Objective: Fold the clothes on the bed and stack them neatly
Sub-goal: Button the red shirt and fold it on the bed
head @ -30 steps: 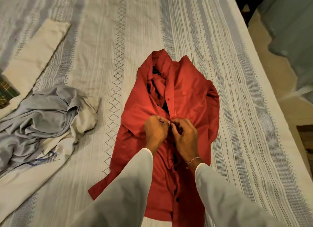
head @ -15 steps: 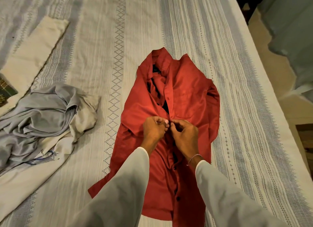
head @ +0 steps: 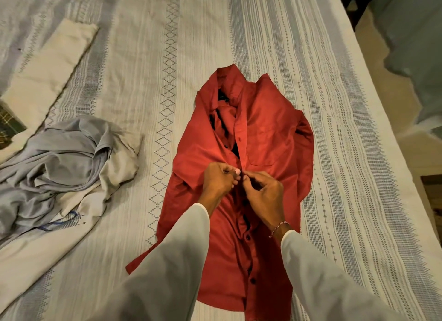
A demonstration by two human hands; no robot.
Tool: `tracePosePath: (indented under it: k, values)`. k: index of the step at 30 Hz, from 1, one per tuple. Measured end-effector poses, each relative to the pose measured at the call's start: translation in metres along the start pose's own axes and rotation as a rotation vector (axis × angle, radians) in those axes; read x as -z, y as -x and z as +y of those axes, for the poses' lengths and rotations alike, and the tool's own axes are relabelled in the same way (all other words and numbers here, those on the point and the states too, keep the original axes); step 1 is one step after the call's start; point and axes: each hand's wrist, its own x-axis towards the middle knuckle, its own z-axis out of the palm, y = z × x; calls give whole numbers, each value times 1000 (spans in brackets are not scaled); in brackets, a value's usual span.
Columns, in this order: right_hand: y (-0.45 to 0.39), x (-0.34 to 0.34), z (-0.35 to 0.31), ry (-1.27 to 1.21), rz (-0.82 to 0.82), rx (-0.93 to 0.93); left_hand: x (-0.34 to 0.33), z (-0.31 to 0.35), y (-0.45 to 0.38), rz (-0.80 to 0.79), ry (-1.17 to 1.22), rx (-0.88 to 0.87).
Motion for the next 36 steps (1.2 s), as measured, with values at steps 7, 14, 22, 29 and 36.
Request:
tracePosePath:
  k: [7, 14, 22, 29, 36]
  values:
    - [-11, 1, 6, -32, -55, -104, -1, -3, -5, 3, -27, 25]
    - [-13, -2, 8, -48, -39, -164, -7, -6, -6, 25, 7, 36]
    - [-11, -6, 2, -114, -52, -253, -12, -15, -11, 105, -23, 32]
    - [-11, -6, -1, -341, -117, -473, -15, -14, -6, 139, -76, -29]
    - [-16, -2, -9, -500, -163, -664, -11, -20, -1, 74, 19, -57]
